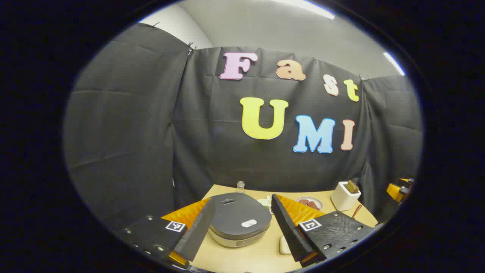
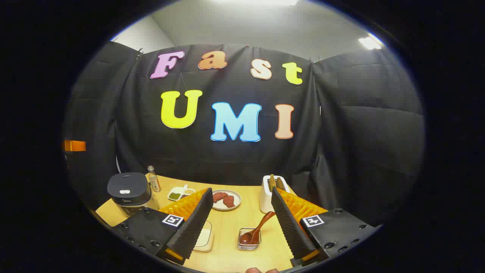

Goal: Close the left gripper, press the button to open the rice cooker; take a wooden spoon from the chopstick holder with the right hand, scoop a spoonful of rice and pour it into the rice cooker, then put the wooden spoon back into the chopstick holder.

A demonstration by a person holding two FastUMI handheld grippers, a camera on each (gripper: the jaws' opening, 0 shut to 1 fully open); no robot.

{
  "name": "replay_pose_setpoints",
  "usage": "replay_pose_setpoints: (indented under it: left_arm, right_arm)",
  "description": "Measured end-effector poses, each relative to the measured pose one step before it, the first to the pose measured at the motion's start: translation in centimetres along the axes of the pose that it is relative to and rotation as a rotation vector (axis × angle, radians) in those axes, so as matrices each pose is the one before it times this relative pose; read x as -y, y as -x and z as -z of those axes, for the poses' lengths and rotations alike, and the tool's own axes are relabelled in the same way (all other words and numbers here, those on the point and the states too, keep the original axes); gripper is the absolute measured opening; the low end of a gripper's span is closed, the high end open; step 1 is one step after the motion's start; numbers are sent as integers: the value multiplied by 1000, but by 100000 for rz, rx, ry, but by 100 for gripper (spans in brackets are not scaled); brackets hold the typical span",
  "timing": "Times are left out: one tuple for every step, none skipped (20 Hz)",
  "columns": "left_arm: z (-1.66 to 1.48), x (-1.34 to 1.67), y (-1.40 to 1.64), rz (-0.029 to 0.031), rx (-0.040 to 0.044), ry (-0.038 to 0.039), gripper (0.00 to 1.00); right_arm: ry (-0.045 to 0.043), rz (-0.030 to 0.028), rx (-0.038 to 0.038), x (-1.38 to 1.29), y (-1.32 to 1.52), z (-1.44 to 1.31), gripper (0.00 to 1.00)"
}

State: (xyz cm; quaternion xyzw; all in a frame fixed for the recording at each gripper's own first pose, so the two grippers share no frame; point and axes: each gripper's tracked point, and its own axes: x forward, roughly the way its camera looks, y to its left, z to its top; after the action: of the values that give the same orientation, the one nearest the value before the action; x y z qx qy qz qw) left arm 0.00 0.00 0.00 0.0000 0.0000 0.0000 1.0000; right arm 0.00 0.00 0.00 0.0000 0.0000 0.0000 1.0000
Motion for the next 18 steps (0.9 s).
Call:
replay_pose_setpoints:
  left_arm:
    - [33, 73, -37, 470, -439, 1010, 93]
    - [261, 30, -52, 210, -155, 847, 93]
    - [68, 3, -106, -60, 452, 318, 93]
    - [-102, 19, 163, 240, 976, -295, 93]
    - [-68, 199, -15, 861, 1070, -993, 93]
    - [227, 214, 2, 585, 790, -1133, 93]
    - [161, 139, -47, 178, 657, -1005, 93]
    - [197, 124, 52, 330, 254, -844, 93]
    - [330, 268, 101, 703, 325, -1045, 93]
    - [326, 143, 266, 666, 396, -1494, 93]
    - [78, 156, 116, 85, 812, -1890, 92]
    - [21, 110, 10, 126, 749, -1957, 93]
    - [-153, 237, 40, 312, 939, -1654, 93]
    - [-119, 171, 262, 362, 833, -1195, 93]
    - [-119, 112, 194, 379, 733, -557, 93]
    - [8, 37, 220, 406, 923, -30, 93]
    - [-191, 163, 200, 799, 1022, 372, 93]
    - [-104, 82, 271, 1591, 1052, 393, 93]
  right_arm:
    - [1713, 1305, 38, 562, 60, -14, 97]
    - [1148, 782, 1, 374, 123, 132, 98]
    - [92, 596, -141, 227, 90, -3, 98]
    - [-740, 398, -424, 183, 69, 145, 97]
    - [-1256, 422, -838, 86, 73, 244, 97]
    - [-1501, 522, -1188, 174, 22, 475, 97]
    - [-1560, 600, -1273, 113, 69, 356, 97]
    - [-1625, 279, -1049, 34, 30, 314, 97]
    - [-1492, 236, -1042, 31, 65, 208, 98]
    - [-1127, 285, -790, 86, 75, 301, 97]
    - [-605, 680, -473, 246, -7, 97, 97]
    - [-193, 938, -461, 294, 60, 171, 98]
    - [-140, 849, -194, 287, -11, 23, 98]
    - [-420, 556, -201, 224, -51, 94, 98]
    - [-619, 387, -111, 65, 44, -30, 98]
    - [-784, 202, 95, -4, 41, 44, 98]
    - [-775, 488, 38, 31, 23, -105, 98]
    - [-535, 515, -313, -31, 68, 204, 98]
